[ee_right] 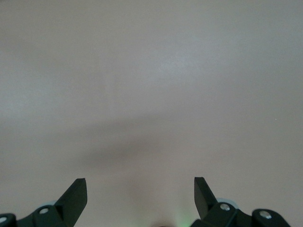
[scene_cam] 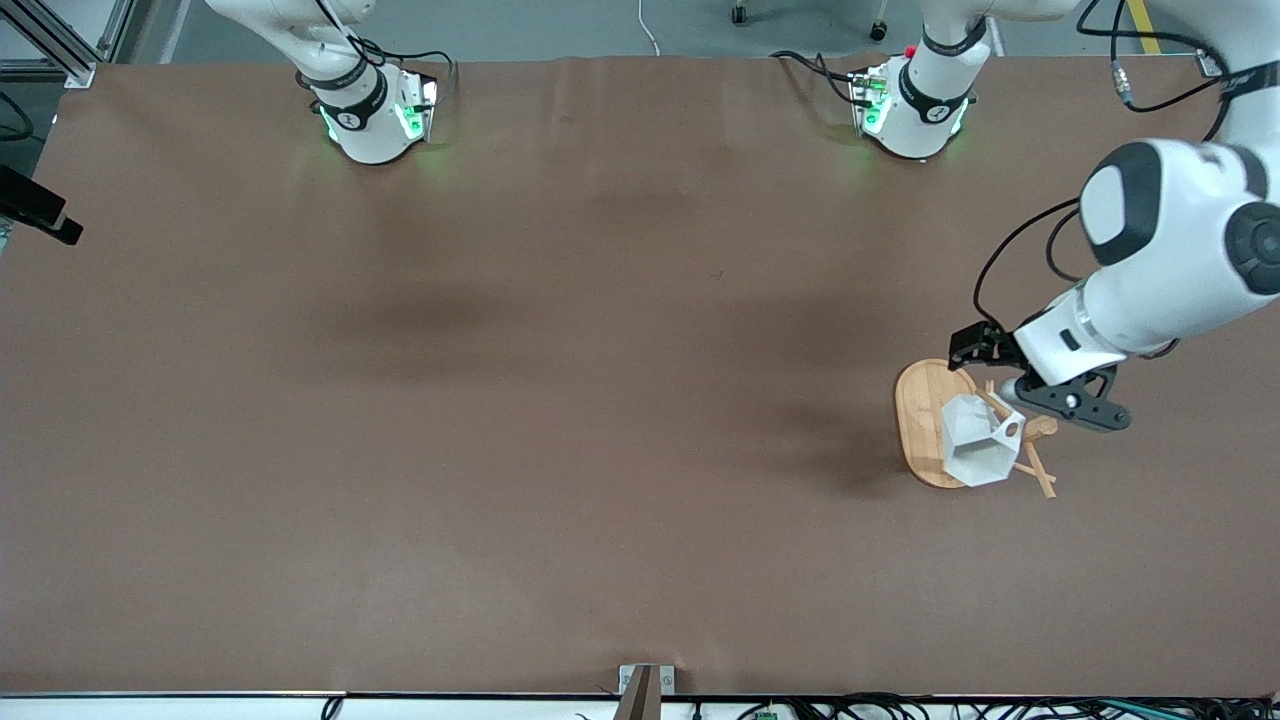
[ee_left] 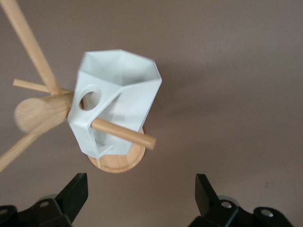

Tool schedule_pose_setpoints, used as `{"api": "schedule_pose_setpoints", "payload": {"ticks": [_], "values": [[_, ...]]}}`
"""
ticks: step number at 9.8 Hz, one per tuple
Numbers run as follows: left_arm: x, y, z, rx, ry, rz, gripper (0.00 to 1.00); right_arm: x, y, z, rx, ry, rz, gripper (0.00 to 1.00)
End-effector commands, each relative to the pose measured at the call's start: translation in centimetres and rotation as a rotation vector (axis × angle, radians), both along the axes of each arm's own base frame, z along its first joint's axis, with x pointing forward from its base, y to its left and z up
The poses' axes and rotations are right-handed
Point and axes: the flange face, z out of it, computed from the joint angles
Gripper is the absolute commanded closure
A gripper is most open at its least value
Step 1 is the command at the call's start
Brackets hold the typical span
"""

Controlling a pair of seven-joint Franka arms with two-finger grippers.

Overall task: Hang cup on rack
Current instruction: 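Open the left gripper and lift it away from the cup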

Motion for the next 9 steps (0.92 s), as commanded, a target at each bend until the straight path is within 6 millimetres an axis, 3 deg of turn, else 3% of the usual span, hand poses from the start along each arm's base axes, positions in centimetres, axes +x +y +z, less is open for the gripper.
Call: {"api": "schedule_pose_setpoints", "payload": {"ticks": [1, 5, 8, 9], "values": [[-1.8, 0.6, 4.4, -0.005, -0.003, 0.09, 0.0, -0.1, -0.3, 0.4, -0.016, 0.005, 0.002, 0.0], [-5.4, 2.8, 12.6, 0.056, -0.021, 0.119, 0.0, -0.1, -0.3, 0.4, -0.016, 0.005, 0.0, 0.0], [-8.0, 2.1, 16.0, 0.088, -0.032, 0.15, 0.0, -0.1, -0.3, 0.3, -0.016, 0.008, 0.0, 0.0], [-8.6, 1.0, 16.8, 0.189, -0.066, 0.118, 0.0, -0.1, -0.3, 0.3, -0.016, 0.008, 0.002, 0.0]]}}
